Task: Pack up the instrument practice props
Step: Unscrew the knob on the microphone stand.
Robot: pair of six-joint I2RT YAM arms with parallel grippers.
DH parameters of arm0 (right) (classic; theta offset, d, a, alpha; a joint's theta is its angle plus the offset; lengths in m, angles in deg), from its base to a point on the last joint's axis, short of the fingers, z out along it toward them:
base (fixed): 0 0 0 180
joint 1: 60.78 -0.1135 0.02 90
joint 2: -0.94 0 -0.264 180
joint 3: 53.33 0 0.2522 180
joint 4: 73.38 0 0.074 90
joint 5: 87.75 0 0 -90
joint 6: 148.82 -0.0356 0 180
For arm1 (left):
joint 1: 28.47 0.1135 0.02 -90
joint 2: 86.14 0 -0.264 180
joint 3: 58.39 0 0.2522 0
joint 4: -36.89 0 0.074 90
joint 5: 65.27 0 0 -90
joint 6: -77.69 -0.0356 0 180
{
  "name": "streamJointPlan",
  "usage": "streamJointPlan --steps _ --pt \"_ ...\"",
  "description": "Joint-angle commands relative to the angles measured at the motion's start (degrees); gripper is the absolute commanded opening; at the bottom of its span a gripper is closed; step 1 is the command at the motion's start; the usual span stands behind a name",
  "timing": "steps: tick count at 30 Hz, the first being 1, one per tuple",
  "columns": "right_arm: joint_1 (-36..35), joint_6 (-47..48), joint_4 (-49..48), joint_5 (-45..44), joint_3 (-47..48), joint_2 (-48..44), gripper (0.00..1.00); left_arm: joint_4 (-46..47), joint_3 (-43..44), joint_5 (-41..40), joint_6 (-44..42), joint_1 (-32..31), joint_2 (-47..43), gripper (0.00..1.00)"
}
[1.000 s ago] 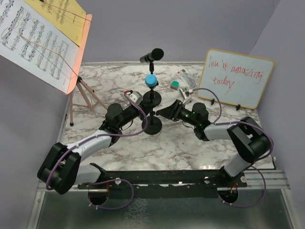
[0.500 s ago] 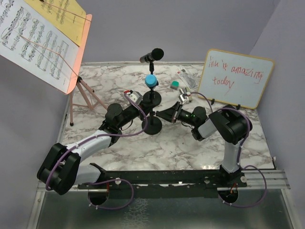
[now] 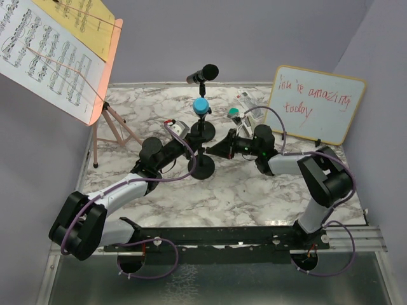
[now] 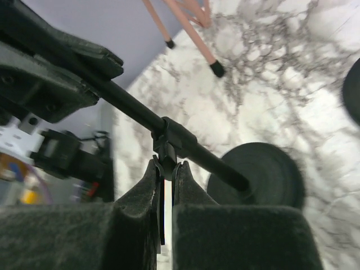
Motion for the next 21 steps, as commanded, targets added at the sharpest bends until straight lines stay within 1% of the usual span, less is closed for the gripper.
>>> streamJointPlan --steps 1,4,7,11,13,21 --pt "-2.3 32.2 27.0 -7.4 4.9 -6.2 0.0 -3.1 -0.6 2.8 1.7 -0.8 -0.1 0.0" --pt "-4.5 44.3 33.4 -15.5 5.7 -7.7 0.0 -3.0 -0.5 2.9 1.8 -0.8 0.1 0.0" --pt "-7.0 52.8 35.5 -21.5 5.6 -8.4 0.0 -3.1 -0.5 2.9 1.9 -0.9 0.0 0.0" --pt "-8.8 59.7 32.9 -24.4 3.5 -8.8 0.0 -3.1 -0.7 2.9 1.7 -0.8 -0.1 0.0" --pt "-10.2 66.6 33.0 -26.7 3.2 -8.6 0.01 -3.1 -0.7 2.8 1.6 -0.8 -0.2 0.0" --pt "-14.0 78.2 29.4 -37.6 2.2 -8.4 0.0 -3.1 -0.8 3.0 1.6 -0.8 -0.1 0.0"
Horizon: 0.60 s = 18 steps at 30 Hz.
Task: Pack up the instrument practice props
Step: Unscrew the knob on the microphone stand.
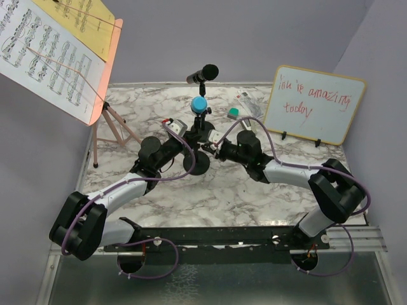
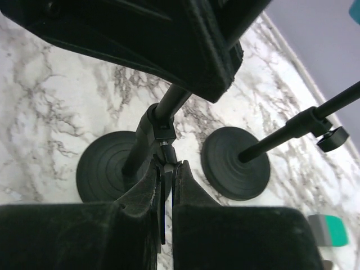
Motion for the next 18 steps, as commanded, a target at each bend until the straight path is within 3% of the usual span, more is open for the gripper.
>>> streamJointPlan --steps 1,6,11,15,18 --pt "-2.1 12.5 3.1 -14.5 -1.6 2.6 0.01 -2.9 -0.8 6.6 3.7 -1.8 -0.1 0.0" --pt "-5.9 23.8 -3.8 -25.3 -4.1 3.1 0.01 -2.9 -0.8 6.4 3.7 -1.9 0.0 0.0" --pt "-9.8 35.6 -20.3 -34.7 -8.8 6.5 0.01 -2.9 -0.9 6.2 3.6 -1.8 -0.4 0.0" --pt "-11.8 40.1 -12.4 -36.0 -6.3 6.4 0.07 -2.9 -1.0 6.1 3.6 -1.8 -0.4 0.0" --pt "-13.4 42.6 -16.0 -37.9 -7.0 6.7 0.08 -2.9 -1.0 6.0 3.5 -1.8 -0.4 0.0"
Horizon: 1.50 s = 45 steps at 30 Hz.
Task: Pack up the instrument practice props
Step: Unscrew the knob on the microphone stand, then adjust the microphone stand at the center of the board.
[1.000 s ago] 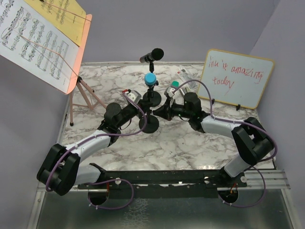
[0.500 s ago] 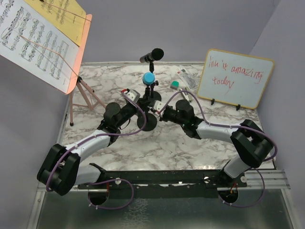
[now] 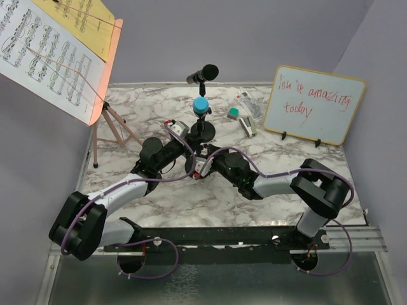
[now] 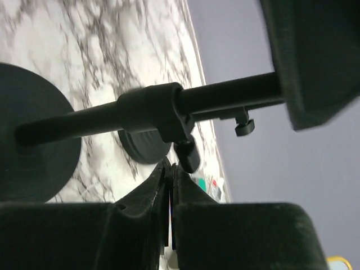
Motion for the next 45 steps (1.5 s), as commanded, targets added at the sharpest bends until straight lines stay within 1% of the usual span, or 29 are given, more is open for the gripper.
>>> streamJointPlan --steps 1,3,5,6,10,14,16,17,20,21,24,27,31,34,37,45 --pt "-1.7 7.5 -0.8 -7.9 -0.4 1.9 0.11 -2.5 -1.0 5.6 2.9 -1.6 -0.4 0.0" --pt "-1.9 7.9 -1.8 -8.9 -0.8 1.9 0.18 -2.5 -1.0 5.5 3.0 -1.6 -0.4 0.0" --pt "-2.0 6.3 -0.4 -9.1 -1.0 0.9 0.23 -2.5 -1.1 5.5 3.0 -1.6 -0.4 0.0" --pt "-2.0 4.4 0.0 -8.9 -1.4 -0.1 0.26 -2.5 -1.0 5.4 3.0 -1.6 -0.4 0.0" --pt "-2.0 -4.5 0.7 -4.6 -4.7 -6.3 0.5 -2.4 -1.1 5.0 2.9 -1.6 -0.3 0.0" --pt "-1.8 -14.1 1.2 -1.7 -7.6 -12.1 0.64 -2.4 -1.0 5.1 2.8 -1.6 -0.1 0.0" --pt "-1.4 -19.3 1.6 -0.4 -8.6 -14.7 0.69 -2.4 -1.1 5.2 2.7 -1.6 0.0 0.0" --pt "-1.1 -22.3 3.3 0.4 -8.4 -15.8 0.69 -2.3 -1.1 5.3 2.6 -1.6 0.1 0.0" --pt "0.2 -31.6 13.3 4.5 -4.6 -19.1 0.7 -2.2 -1.3 5.5 2.2 -1.6 0.1 0.0" --pt "0.6 -34.2 14.1 6.0 -4.3 -20.3 0.7 -2.2 -1.4 5.4 2.2 -1.6 0.1 0.0" --pt "1.9 -41.0 11.9 7.5 -3.8 -22.6 0.7 -1.9 -1.5 5.8 2.0 -1.6 0.0 0.0" --pt "2.5 -46.2 12.2 8.6 -1.3 -24.1 0.7 -1.2 -2.1 6.6 1.7 -1.6 -0.2 0.0" --pt "2.5 -53.2 13.4 6.2 3.3 -24.4 0.71 -0.2 -2.8 6.6 1.2 -1.6 -0.8 0.0" --pt "2.5 -57.4 12.3 5.1 5.3 -24.2 0.72 0.3 -3.3 6.6 0.9 -1.6 -1.1 0.0" --pt "2.6 -59.8 10.4 3.3 6.6 -23.5 0.72 0.8 -3.5 6.7 1.0 -1.6 -1.2 0.0" --pt "2.5 -64.2 9.6 4.7 10.2 -19.4 0.71 1.7 -3.9 7.5 1.2 -1.6 -1.1 0.0"
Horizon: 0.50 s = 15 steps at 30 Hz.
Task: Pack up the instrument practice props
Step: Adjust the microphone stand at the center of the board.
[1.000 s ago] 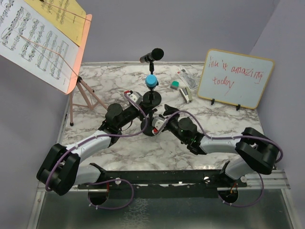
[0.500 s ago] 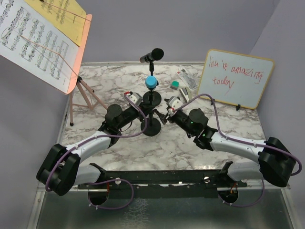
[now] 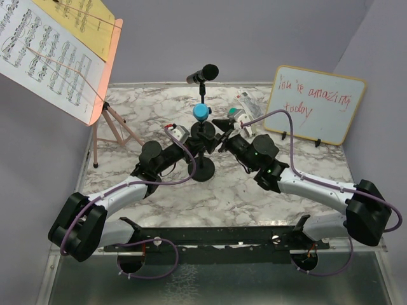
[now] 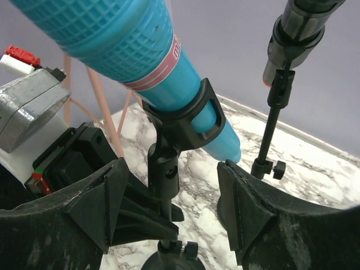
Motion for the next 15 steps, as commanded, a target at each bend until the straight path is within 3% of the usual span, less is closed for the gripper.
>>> streamJointPlan --steps 1,9,15 --pt "0.1 -4.4 -1.7 -0.6 2.5 2.7 0.7 -0.7 -1.4 3.4 0.2 -0.4 -0.5 0.0" --pt "0.1 -5.7 -0.1 -1.5 4.4 5.4 0.59 -0.1 -1.6 4.0 0.2 -0.4 -0.3 0.0" --pt "0.1 -4.7 0.3 -1.6 3.5 5.9 0.28 0.1 -1.8 4.5 -0.1 -0.4 -0.4 0.0"
